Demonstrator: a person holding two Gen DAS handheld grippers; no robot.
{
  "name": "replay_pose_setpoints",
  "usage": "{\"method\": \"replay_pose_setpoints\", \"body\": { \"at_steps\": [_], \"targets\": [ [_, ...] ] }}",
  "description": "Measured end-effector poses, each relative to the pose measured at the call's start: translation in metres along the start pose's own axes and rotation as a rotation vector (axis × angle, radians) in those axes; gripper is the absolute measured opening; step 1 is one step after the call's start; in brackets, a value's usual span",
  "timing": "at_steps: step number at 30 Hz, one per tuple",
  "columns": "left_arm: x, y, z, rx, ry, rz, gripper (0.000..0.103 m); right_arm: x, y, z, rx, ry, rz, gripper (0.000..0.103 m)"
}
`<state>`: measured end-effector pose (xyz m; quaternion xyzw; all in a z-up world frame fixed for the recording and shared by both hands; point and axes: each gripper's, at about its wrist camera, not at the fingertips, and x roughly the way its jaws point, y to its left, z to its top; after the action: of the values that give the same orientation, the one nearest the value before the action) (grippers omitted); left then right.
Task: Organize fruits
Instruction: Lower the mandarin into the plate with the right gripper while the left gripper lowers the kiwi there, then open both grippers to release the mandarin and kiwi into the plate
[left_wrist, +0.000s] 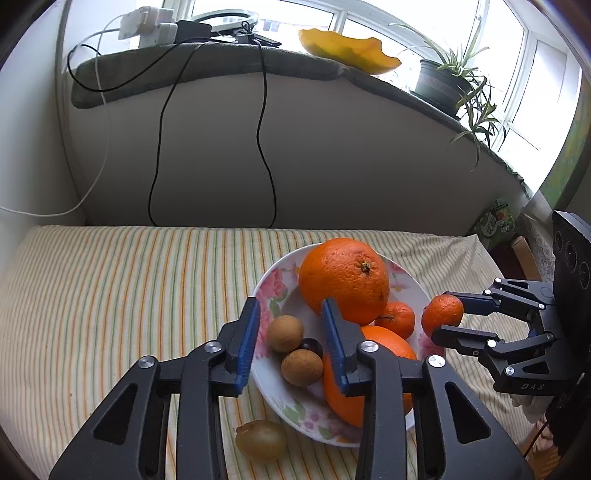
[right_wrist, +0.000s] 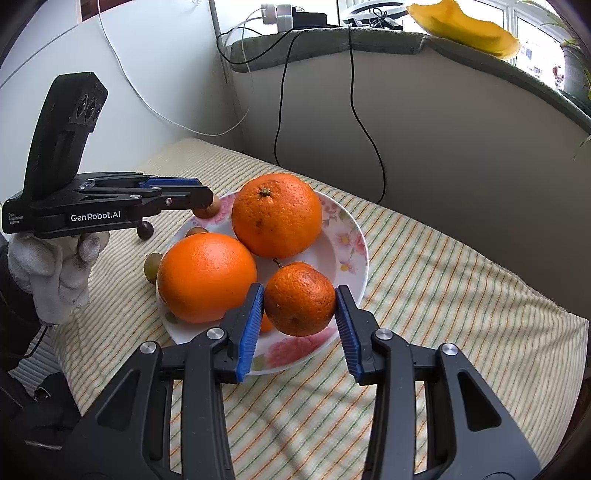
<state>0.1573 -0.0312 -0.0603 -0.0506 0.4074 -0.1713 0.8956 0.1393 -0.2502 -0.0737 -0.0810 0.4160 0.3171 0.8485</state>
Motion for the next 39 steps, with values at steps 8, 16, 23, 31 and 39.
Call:
{"method": "replay_pose_setpoints", "body": {
  "at_steps": [8, 16, 23, 31, 39],
  "targets": [
    [-0.004, -0.003, 0.001, 0.005, -0.013, 0.0, 0.063, -0.009, 0.006, 0.001, -0.021, -0.037, -0.009, 0.078],
    [-0.01, -0.008, 0.001, 0.018, -0.03, 0.004, 0.074, -0.017, 0.013, 0.002, -0.043, -0.05, -0.024, 0.08],
    [-0.018, -0.01, 0.0, 0.024, -0.052, 0.017, 0.079, -0.023, 0.019, 0.003, -0.059, -0.056, -0.034, 0.08],
    [-0.027, -0.012, -0.002, 0.029, -0.069, 0.022, 0.079, -0.027, 0.028, 0.003, -0.072, -0.061, -0.047, 0.08],
    [-0.037, -0.011, -0.005, 0.031, -0.091, 0.029, 0.079, -0.031, 0.039, 0.005, -0.094, -0.067, -0.049, 0.08]
  ]
}}
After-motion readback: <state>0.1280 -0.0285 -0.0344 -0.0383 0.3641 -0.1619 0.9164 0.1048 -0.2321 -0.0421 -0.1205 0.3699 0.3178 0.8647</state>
